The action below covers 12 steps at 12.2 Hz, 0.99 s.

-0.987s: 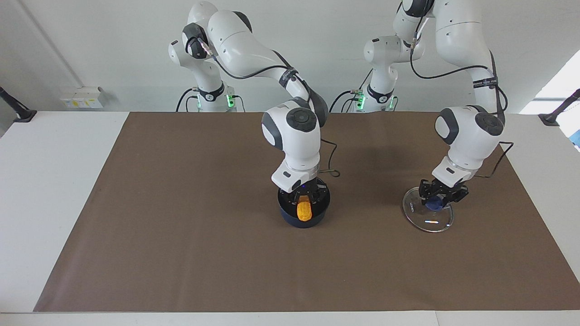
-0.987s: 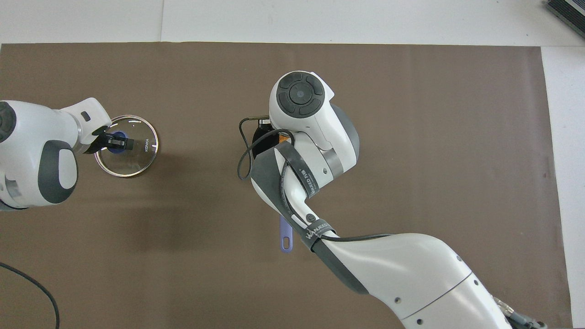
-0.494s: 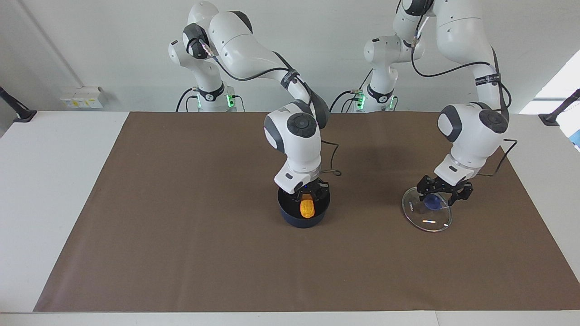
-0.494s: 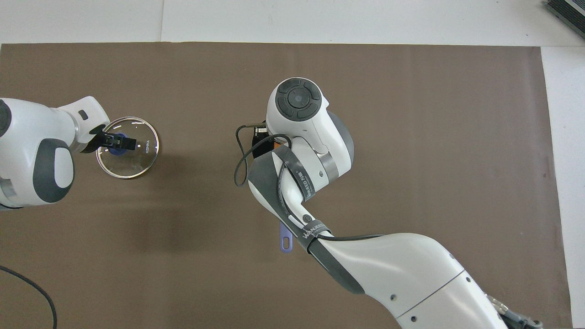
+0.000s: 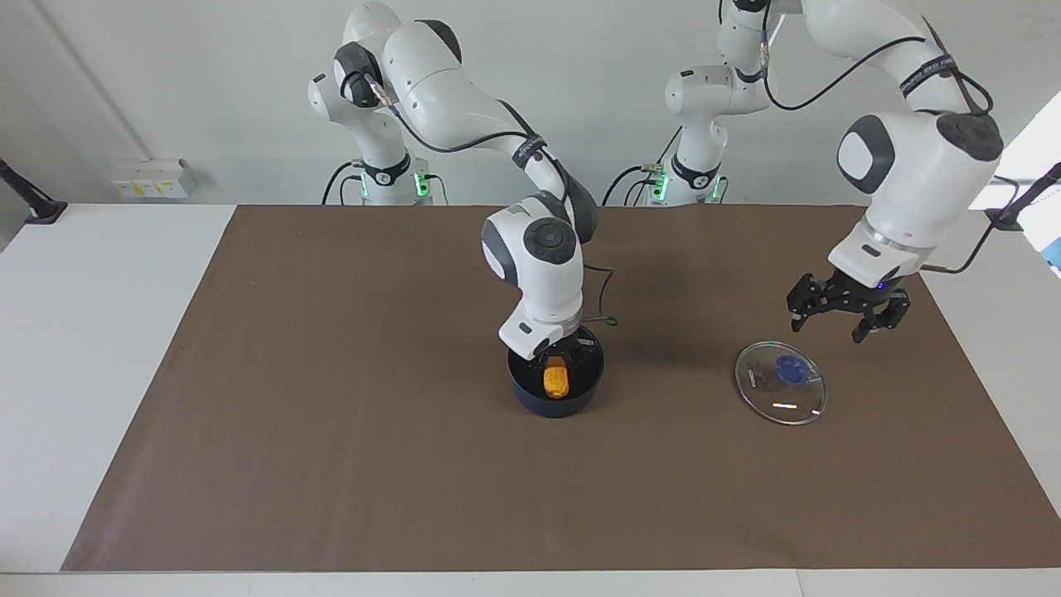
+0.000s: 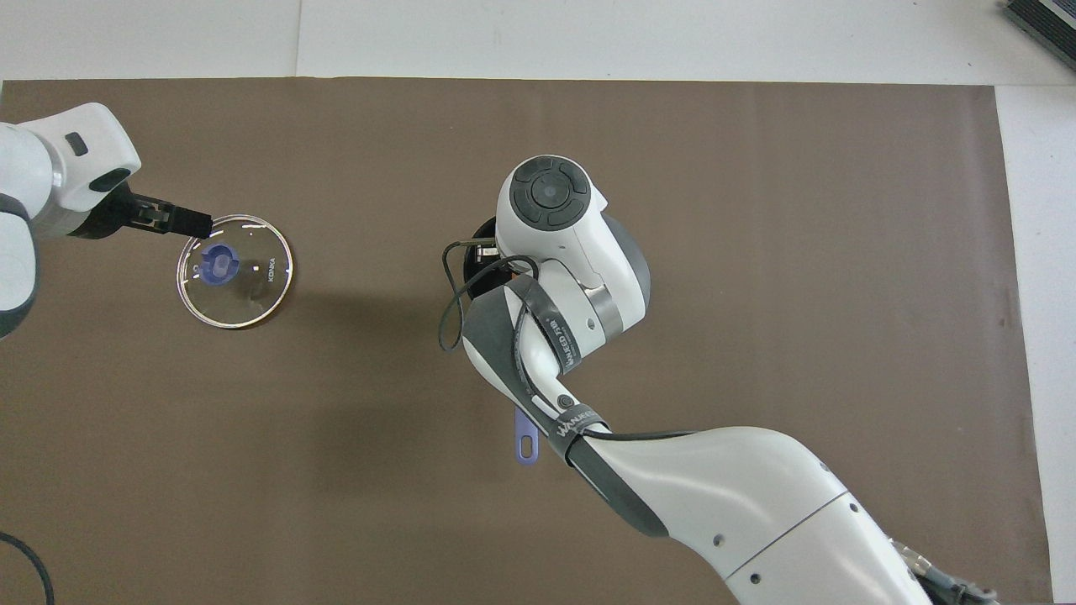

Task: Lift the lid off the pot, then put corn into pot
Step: 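Release the corn into the pot while the left gripper opens off the lid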

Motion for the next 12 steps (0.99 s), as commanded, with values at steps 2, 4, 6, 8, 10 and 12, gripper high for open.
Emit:
{"method": "queue_joint_trajectory", "body": {
  "steps": [2, 4, 6, 8, 10, 12],
  "points": [
    [3.2, -1.1, 1.00, 0.8, -0.2, -0.2, -1.6, 1.4, 2.4, 1.00, 1.2, -0.6, -15.7, 0.7, -9.8, 1.2],
    [5.6, -0.5, 1.00, 0.8, 0.4, -0.5, -1.6, 2.1, 2.6, 1.00, 1.1, -0.6, -20.1, 1.0, -11.1, 1.6],
    [9.1, -0.5, 1.00, 0.5, 1.3, -2.4, -1.7, 1.9, 2.7, 1.00, 1.2, -0.6, -23.6, 1.0, -12.0, 1.5],
    [13.1, 0.1, 1.00, -3.9, 1.5, -5.2, -1.8, 1.1, 3.1, 1.00, 0.9, -0.3, -22.6, 0.9, -12.2, 1.0],
    [16.7, 0.4, 1.00, -8.7, 1.7, -9.0, -2.0, -1.9, 4.5, 1.00, 1.0, -0.6, -21.7, 0.9, -11.6, 1.0],
    [20.7, 0.4, 1.00, -14.0, 1.8, -12.4, -1.6, -5.3, 4.5, 1.00, 1.2, -0.6, -21.8, 0.6, -11.8, 1.4]
  ]
}}
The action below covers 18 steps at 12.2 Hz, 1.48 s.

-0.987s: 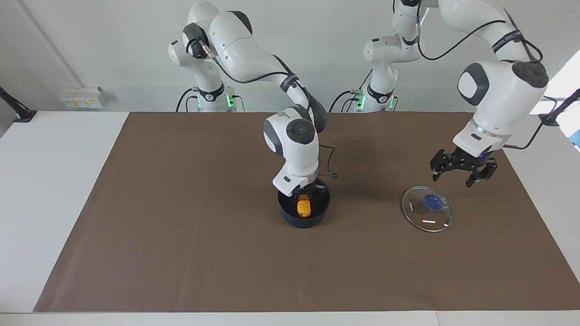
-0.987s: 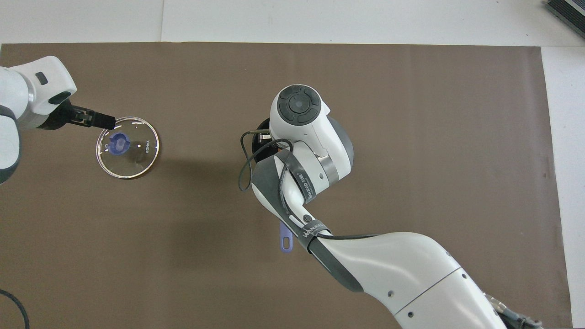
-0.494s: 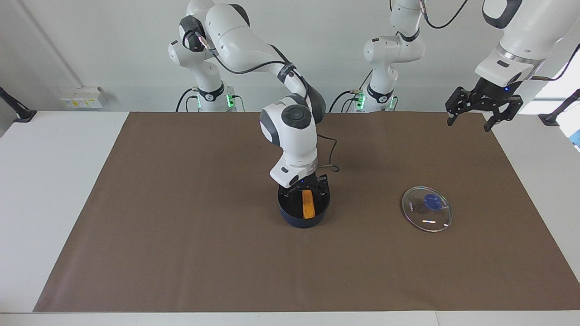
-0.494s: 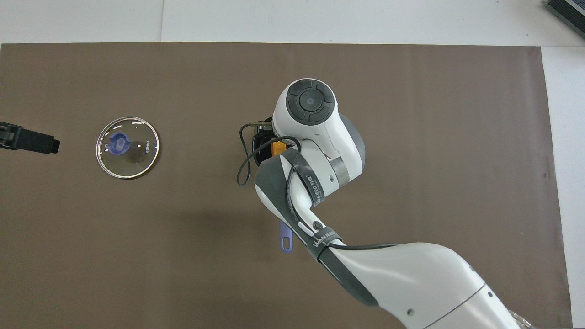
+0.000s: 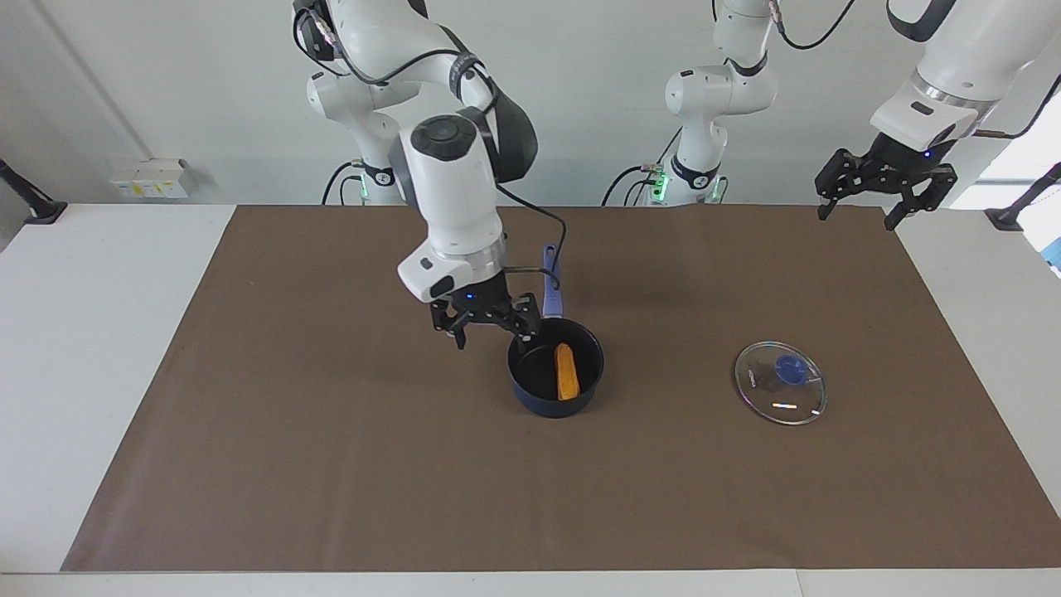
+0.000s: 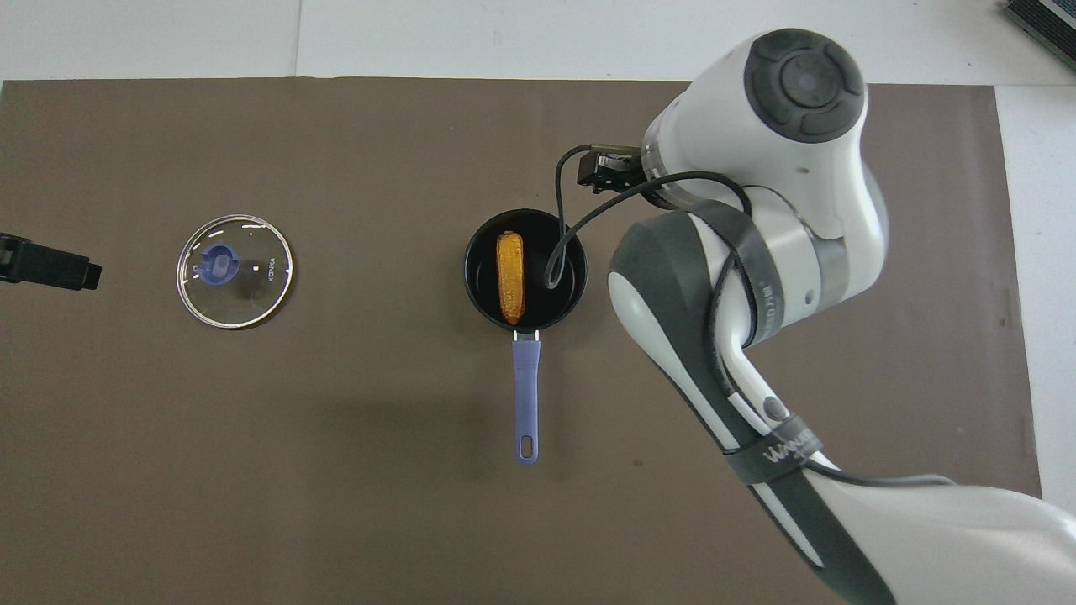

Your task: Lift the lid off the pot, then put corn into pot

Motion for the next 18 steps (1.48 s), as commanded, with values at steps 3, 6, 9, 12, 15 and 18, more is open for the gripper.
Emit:
{"method": "queue_joint_trajectory", "body": {
  "steps": [3, 6, 9, 12, 15, 18],
  "points": [
    [9.6, 0.3, 1.00, -11.3, -0.6, -7.6, -1.8, -12.4, 0.4, 1.00, 0.7, -0.5, -0.3, 0.2, -0.4, 1.0],
    [13.5, 0.4, 1.00, -18.0, -0.5, -11.3, -1.8, -19.8, 0.1, 1.00, 0.6, -0.7, -0.6, 0.3, -0.8, 1.6],
    [15.7, 0.3, 1.00, -22.9, -0.6, -15.6, -1.9, -27.0, 0.4, 1.00, 0.9, -0.7, -0.2, -1.1, -0.8, 5.2],
    [16.9, -0.7, 1.00, -25.3, -0.6, -18.1, -2.2, -28.4, 1.8, 1.00, 1.0, -0.7, -1.2, -1.2, -0.8, 4.0],
    [20.1, -0.8, 1.00, -23.8, -0.5, -18.4, -8.0, -27.7, 2.4, 1.00, 5.1, -0.7, -3.8, -1.4, -1.1, 1.7],
    [20.1, -0.6, 1.00, -24.6, -0.5, -18.9, -7.5, -27.9, 1.8, 1.00, 5.4, -0.8, -5.4, -1.3, -4.7, 1.4]
  ]
}}
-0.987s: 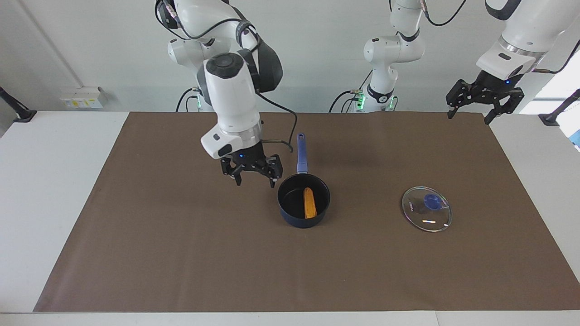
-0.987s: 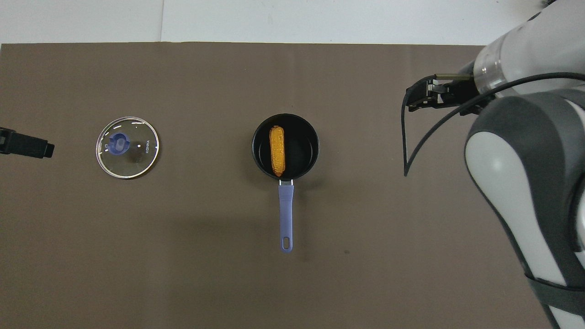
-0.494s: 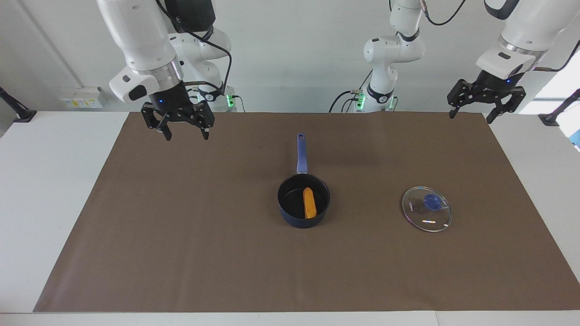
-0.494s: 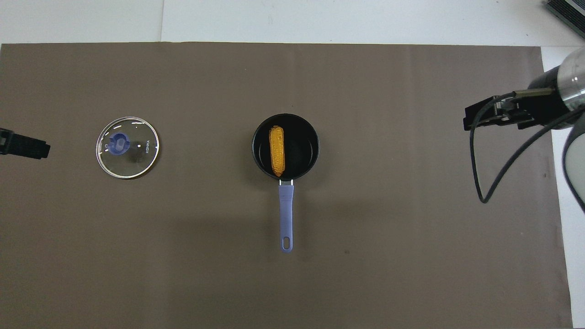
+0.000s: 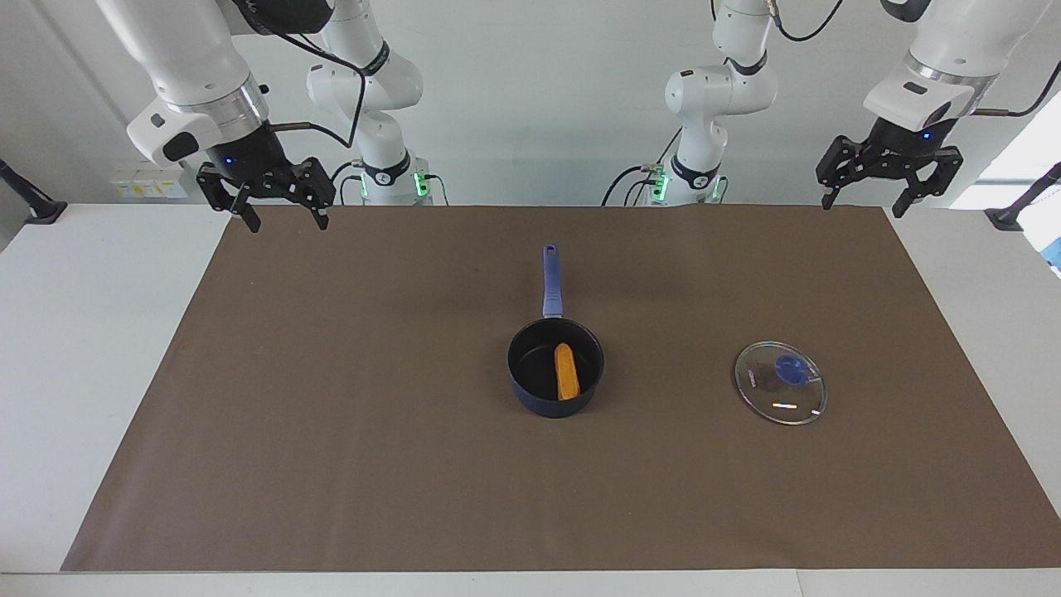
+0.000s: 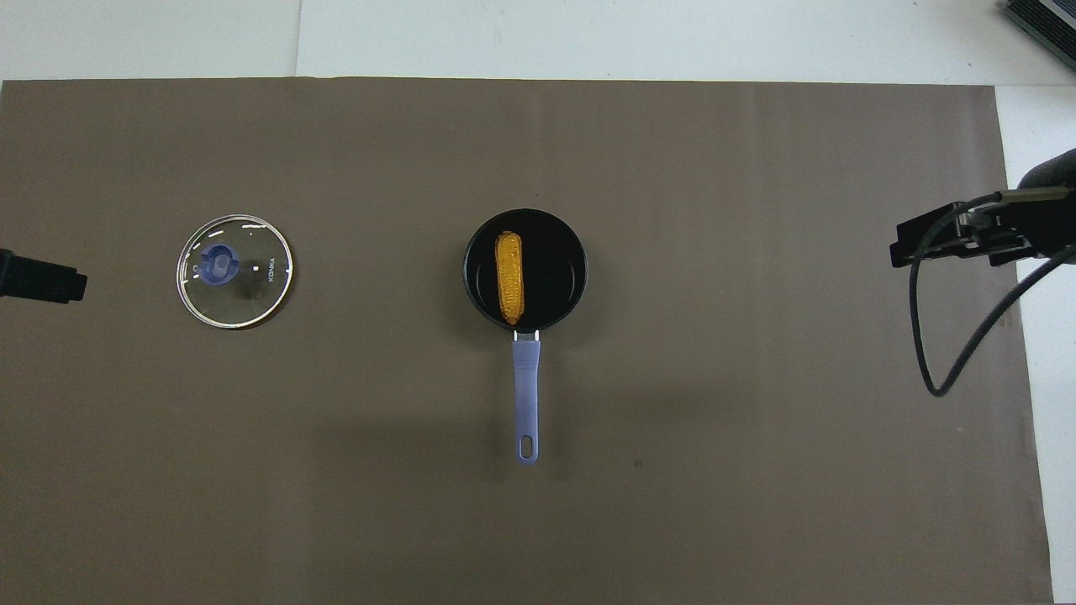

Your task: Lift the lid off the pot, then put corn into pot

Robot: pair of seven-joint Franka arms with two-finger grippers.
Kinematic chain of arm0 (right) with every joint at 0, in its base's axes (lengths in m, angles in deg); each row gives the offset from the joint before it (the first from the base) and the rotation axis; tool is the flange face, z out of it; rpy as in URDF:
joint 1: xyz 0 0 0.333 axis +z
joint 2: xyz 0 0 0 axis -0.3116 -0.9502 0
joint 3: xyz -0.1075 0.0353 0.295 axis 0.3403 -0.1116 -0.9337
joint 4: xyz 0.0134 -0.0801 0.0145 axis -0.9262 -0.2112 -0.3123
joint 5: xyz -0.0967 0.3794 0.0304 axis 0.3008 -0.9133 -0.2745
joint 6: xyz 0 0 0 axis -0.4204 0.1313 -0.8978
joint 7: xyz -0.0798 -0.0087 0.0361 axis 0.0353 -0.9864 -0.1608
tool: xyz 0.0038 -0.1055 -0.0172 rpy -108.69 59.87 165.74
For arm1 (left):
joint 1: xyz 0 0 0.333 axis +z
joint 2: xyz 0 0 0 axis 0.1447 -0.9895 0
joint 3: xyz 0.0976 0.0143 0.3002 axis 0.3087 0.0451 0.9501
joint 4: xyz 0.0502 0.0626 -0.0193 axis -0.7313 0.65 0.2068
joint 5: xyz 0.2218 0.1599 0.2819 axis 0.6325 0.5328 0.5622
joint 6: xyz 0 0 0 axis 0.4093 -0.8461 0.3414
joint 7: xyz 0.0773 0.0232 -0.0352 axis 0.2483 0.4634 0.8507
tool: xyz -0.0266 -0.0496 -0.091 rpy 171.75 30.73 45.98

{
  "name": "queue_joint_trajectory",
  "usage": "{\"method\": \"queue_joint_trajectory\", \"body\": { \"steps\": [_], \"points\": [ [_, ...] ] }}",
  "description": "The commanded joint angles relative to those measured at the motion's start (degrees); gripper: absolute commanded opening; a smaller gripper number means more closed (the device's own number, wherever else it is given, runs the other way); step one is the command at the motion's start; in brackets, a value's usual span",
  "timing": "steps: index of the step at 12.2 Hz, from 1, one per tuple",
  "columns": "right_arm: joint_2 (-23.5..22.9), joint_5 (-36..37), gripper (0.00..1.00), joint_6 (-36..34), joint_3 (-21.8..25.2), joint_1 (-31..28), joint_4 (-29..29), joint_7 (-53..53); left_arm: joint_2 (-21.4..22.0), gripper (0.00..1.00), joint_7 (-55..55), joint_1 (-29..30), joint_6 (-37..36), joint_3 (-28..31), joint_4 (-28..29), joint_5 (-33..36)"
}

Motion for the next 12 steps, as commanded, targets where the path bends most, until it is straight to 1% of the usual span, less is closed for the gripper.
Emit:
{"method": "queue_joint_trajectory", "body": {
  "steps": [1, 2, 5, 6, 7, 8, 12],
  "points": [
    [2.2, -0.4, 1.00, 0.2, -0.7, -1.3, -2.6, -0.5, -0.6, 1.00, 1.3, -0.7, -2.0, 0.4, -2.7, -0.8],
    [2.6, -0.4, 1.00, -1.4, -0.7, -1.3, -2.5, -0.3, -0.8, 1.00, 1.3, -0.7, -2.5, 0.4, -2.7, -0.8],
    [4.0, -0.4, 1.00, -2.5, -0.9, -1.3, -2.9, -0.6, -0.7, 1.00, 1.1, -0.5, -1.5, 0.5, -2.5, -0.9],
    [4.1, -0.5, 1.00, -3.5, -0.9, -1.6, -3.1, -1.1, -1.3, 1.00, 0.8, -0.5, -1.0, 0.5, -2.3, -0.8],
    [4.4, -0.4, 1.00, -3.5, -0.9, -1.4, -3.1, -1.1, -2.9, 1.00, 0.8, -0.7, 0.5, 0.5, -2.1, -0.8],
    [4.5, -0.5, 1.00, -3.1, -0.7, -1.1, -3.7, -1.1, -3.1, 1.00, 0.6, -0.6, 1.1, 0.5, -2.0, -0.9],
    [5.4, -0.2, 1.00, -2.4, -0.7, -0.9, -4.6, -1.2, -2.5, 1.00, 1.3, -0.3, 0.7, 0.6, -1.5, -0.9]
  ]
}}
